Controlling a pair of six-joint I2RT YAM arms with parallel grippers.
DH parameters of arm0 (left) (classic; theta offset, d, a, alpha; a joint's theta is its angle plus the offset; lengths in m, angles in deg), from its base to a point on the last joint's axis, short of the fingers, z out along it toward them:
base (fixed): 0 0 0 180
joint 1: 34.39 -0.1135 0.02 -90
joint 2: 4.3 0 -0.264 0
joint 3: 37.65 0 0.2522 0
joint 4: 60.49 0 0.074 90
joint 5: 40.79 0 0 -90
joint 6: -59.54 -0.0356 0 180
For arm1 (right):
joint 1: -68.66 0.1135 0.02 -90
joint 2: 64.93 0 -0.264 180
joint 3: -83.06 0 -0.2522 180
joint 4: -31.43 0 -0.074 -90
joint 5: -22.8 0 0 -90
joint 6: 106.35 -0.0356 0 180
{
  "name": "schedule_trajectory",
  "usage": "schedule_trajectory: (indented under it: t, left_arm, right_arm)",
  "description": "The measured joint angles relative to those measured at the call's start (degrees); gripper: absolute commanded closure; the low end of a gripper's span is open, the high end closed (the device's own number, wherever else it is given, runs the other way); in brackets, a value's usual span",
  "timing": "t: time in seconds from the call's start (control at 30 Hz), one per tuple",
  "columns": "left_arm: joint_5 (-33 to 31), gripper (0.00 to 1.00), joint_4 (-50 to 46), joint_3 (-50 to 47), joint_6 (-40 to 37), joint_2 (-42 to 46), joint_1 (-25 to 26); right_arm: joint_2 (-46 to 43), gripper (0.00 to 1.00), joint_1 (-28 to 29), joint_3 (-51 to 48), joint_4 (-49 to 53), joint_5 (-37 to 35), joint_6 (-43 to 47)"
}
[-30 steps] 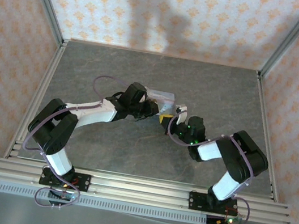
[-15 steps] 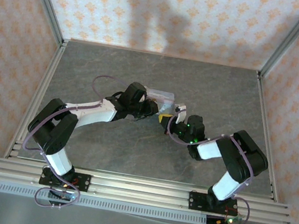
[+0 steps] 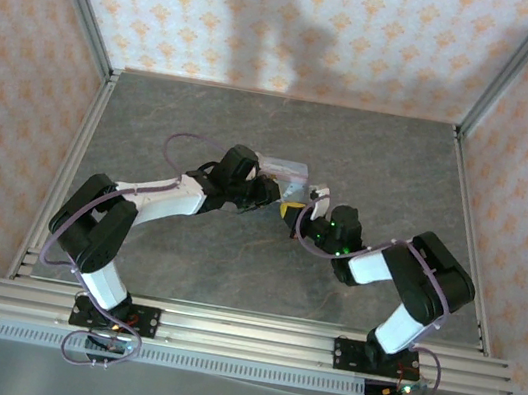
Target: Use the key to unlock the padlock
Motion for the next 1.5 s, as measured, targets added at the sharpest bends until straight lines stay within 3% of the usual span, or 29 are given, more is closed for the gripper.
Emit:
schedule_trajectory:
  t: [1.5]
  left_arm:
    - [-0.2,0.77,0.1,0.0,0.0,0.2,0.0]
  right_arm:
    - [0.0,1.00,-1.2,0.8,0.8,3.4,-11.1]
